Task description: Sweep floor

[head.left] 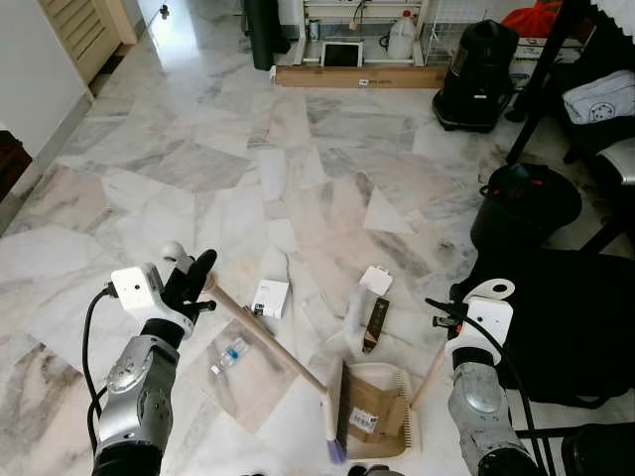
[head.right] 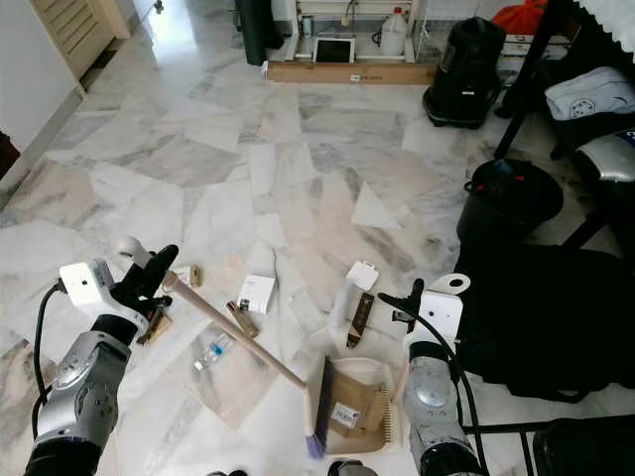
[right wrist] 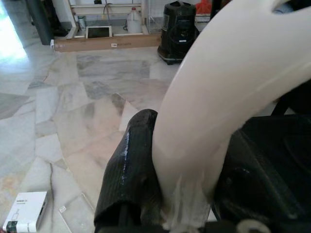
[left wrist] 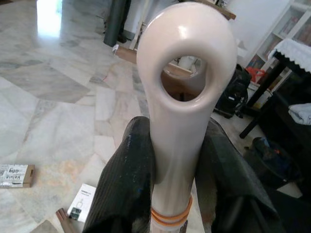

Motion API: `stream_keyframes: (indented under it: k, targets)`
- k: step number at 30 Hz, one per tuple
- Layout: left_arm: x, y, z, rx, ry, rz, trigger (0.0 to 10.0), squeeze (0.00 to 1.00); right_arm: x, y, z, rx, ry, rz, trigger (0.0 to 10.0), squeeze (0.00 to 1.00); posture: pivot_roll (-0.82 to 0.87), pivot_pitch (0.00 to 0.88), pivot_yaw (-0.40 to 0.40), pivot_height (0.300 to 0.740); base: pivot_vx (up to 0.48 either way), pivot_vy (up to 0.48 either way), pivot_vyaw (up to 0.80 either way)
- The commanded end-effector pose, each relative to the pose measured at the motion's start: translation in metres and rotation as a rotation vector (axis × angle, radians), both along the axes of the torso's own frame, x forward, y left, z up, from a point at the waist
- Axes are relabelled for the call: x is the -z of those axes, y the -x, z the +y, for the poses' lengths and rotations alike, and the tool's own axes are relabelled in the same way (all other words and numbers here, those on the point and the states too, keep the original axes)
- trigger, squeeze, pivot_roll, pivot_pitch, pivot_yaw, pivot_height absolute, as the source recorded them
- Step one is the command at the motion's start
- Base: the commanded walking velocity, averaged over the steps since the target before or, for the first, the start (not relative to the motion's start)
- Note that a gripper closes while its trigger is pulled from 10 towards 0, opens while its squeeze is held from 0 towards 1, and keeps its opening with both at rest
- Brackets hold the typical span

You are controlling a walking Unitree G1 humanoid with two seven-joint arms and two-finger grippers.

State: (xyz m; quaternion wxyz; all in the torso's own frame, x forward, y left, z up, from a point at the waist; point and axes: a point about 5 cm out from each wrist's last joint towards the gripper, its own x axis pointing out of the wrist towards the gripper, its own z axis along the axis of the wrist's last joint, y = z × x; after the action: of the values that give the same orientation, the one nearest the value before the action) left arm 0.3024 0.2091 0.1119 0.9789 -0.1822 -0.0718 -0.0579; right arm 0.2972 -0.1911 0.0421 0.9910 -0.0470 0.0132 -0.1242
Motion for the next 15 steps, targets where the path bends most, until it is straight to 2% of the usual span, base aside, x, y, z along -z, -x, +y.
stream_keyframes:
  k: [1,4,8,10,15]
  targets:
    - [-0.006,0.0,0.005,-0.01,0.042,-0.028,10.0,0.0,0.011,0.005,0.003,-0.004,-0.016,0.061,10.0,0.0,-0.06,0.141,0.034,0.74,0.0,0.0,0.0]
    - [-0.009,-0.001,0.005,-0.01,0.039,-0.038,10.0,0.0,0.01,0.004,0.004,-0.008,-0.019,0.06,10.0,0.0,-0.05,0.132,0.034,0.74,0.0,0.0,0.0]
    - [-0.022,-0.002,0.007,-0.016,0.033,-0.087,10.0,0.0,0.011,0.003,0.004,-0.011,-0.025,0.063,10.0,0.0,-0.04,0.132,0.034,0.74,0.0,0.0,0.0]
    - [-0.035,-0.001,0.008,-0.026,0.01,-0.13,10.0,0.0,0.01,0.002,0.005,-0.013,-0.027,0.064,10.0,0.0,-0.04,0.133,0.035,0.74,0.0,0.0,0.0]
    - [-0.048,0.001,0.01,-0.032,-0.045,-0.171,10.0,0.0,0.009,0.001,0.006,-0.012,-0.054,0.054,10.0,0.0,-0.04,0.13,0.039,0.74,0.0,0.0,0.0]
